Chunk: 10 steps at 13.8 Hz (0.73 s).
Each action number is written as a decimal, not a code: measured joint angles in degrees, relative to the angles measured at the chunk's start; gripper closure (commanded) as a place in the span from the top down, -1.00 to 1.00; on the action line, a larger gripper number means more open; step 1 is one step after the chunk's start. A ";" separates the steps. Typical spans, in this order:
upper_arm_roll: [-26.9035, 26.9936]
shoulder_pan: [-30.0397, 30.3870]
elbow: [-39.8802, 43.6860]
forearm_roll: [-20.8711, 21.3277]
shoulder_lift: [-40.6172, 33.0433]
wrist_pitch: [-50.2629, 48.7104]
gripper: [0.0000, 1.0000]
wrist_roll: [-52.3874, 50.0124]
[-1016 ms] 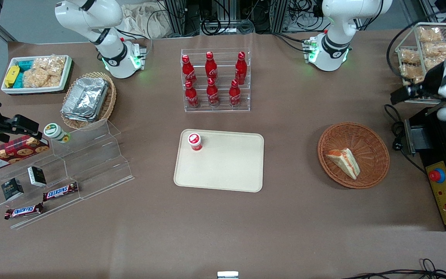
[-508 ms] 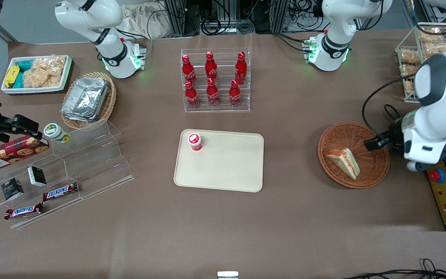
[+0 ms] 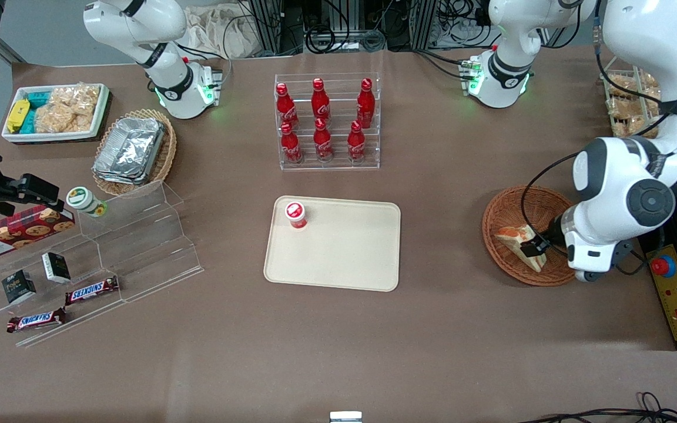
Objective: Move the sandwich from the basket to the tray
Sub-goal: 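Lower the left gripper around the sandwich wedge and close it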
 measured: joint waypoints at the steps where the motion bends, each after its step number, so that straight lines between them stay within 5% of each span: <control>1: 0.01 0.00 -1.01 0.00 0.40 1.07 1.00 -0.08; 7: 0.07 0.01 -5.90 0.01 2.21 8.57 0.93 -0.89; 10: 0.07 0.01 -6.33 0.04 2.92 9.44 0.19 -1.08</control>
